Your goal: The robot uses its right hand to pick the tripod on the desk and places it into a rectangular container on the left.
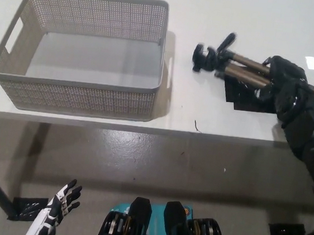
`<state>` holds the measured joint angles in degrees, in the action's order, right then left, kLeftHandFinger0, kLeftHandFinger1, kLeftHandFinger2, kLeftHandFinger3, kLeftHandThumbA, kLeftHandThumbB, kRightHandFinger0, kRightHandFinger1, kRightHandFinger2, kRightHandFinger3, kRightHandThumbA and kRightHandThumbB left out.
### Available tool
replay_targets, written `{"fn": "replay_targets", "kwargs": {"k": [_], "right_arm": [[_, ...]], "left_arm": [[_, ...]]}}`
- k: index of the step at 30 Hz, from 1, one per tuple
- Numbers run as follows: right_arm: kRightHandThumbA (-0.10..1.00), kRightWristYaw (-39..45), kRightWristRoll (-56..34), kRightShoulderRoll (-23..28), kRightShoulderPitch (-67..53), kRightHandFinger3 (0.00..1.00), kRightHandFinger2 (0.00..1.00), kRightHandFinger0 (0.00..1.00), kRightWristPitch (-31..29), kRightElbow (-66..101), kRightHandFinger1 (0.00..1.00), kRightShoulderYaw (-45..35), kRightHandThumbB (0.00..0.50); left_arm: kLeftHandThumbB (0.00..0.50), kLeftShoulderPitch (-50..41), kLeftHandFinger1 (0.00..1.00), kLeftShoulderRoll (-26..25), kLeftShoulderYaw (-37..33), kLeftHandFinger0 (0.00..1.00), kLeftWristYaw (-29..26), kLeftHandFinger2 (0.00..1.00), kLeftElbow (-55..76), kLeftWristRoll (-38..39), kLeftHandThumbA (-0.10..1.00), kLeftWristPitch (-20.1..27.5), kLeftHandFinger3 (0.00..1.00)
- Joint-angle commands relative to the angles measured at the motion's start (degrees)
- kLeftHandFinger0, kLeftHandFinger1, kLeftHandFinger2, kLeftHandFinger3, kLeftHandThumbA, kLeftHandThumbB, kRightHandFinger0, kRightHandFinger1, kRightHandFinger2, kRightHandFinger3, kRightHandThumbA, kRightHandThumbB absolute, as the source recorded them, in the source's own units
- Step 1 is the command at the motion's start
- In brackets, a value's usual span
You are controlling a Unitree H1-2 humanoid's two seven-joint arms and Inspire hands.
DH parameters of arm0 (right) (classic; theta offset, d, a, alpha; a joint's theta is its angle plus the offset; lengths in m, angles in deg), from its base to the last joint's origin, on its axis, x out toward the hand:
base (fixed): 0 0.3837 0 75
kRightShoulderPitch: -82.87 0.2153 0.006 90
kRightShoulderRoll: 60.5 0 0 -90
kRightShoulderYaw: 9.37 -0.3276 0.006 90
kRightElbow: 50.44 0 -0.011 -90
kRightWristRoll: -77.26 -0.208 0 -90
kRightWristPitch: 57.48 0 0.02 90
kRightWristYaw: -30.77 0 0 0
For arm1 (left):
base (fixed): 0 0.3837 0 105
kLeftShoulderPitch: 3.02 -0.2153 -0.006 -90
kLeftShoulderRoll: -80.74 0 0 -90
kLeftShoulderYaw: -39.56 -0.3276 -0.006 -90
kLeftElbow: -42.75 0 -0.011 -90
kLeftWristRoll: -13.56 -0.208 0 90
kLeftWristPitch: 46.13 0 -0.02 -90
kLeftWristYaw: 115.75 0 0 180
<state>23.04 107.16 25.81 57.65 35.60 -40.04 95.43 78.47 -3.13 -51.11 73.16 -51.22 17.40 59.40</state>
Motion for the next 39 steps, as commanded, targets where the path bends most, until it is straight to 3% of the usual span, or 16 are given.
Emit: {"fn": "replay_targets", "kwargs": {"k": [1,3,9,15,25,26,27,28,30,32,34,35,39], "right_arm": [[-0.10,-4.6,-9.1,-0.8,-2.6,0.84,0.80,0.00,-6.9,-1.4,0.39,-6.7,0.147],[-0.10,-4.5,-9.0,-0.8,-2.2,0.79,0.80,0.00,-7.5,-1.5,0.40,-8.2,0.146],[-0.10,-5.3,-8.8,-0.6,-1.4,0.81,0.87,0.01,-9.2,-1.6,0.48,-10.4,0.152],[-0.10,-5.7,-10.1,-0.4,-2.0,0.75,0.82,0.00,-10.2,-1.7,0.46,-12.5,0.161],[-0.10,-2.9,-15.7,-0.1,3.0,0.81,0.83,0.00,-13.0,0.8,0.46,-20.7,0.157],[-0.03,-2.8,-15.5,-0.2,3.0,0.79,0.81,0.00,-13.1,0.8,0.47,-21.0,0.131],[-0.10,-1.6,-17.1,-0.1,4.4,0.81,0.84,0.05,-13.4,1.6,0.53,-22.6,0.162],[-0.10,-1.8,-17.2,-0.2,4.9,0.82,0.84,0.07,-13.2,1.8,0.53,-23.0,0.161],[-0.10,0.2,-19.2,-0.2,6.7,0.80,0.78,0.00,-15.1,3.2,0.44,-25.0,0.151],[-0.10,0.5,-20.3,-0.4,8.0,0.73,0.71,0.00,-14.8,4.4,0.36,-26.3,0.150],[-0.10,1.6,-22.1,-0.5,9.2,0.77,0.80,0.02,-14.5,5.7,0.41,-27.9,0.157],[-0.10,1.4,-21.7,-0.4,10.0,0.74,0.77,0.00,-14.3,6.3,0.40,-27.5,0.161],[-0.10,1.5,-22.0,-0.6,10.7,0.77,0.80,0.08,-13.6,9.6,0.46,-26.7,0.140]], "left_arm": [[0.240,0.2,1.00,-1.0,0.1,1.00,1.3,1.00,1.0,1.0,1.00,2.7,1.00],[0.245,0.0,1.00,-0.8,0.2,1.00,1.2,1.00,1.4,1.4,1.00,1.9,1.00],[0.223,0.4,1.00,-0.9,0.4,1.00,1.2,1.00,1.9,1.0,1.00,1.1,1.00],[0.208,0.3,1.00,-1.2,0.6,1.00,1.8,1.00,0.8,1.3,1.00,2.7,1.00],[0.236,-0.7,1.00,-1.0,1.1,1.00,1.7,1.00,0.6,1.5,1.00,2.4,1.00],[0.235,-0.8,1.00,-1.0,1.1,1.00,1.8,1.00,0.6,1.5,1.00,2.5,1.00],[0.230,-1.0,1.00,-0.9,1.0,1.00,1.7,1.00,0.5,1.3,1.00,2.6,1.00],[0.229,-1.1,1.00,-0.9,1.1,1.00,1.7,1.00,0.4,1.4,1.00,2.8,1.00],[0.216,-1.4,1.00,-1.1,1.0,1.00,1.6,1.00,0.1,0.7,1.00,3.3,1.00],[0.211,-1.9,1.00,-1.0,1.0,1.00,1.6,1.00,0.4,0.9,1.00,2.8,1.00],[0.209,-2.2,1.00,-0.8,0.9,1.00,1.6,1.00,0.5,0.7,1.00,2.3,1.00],[0.205,-2.2,1.00,-0.8,0.8,1.00,1.6,1.00,0.6,0.6,1.00,2.1,1.00],[0.205,-3.1,1.00,-0.7,0.5,1.00,1.6,1.00,-0.2,0.2,1.00,3.4,1.00]]}}
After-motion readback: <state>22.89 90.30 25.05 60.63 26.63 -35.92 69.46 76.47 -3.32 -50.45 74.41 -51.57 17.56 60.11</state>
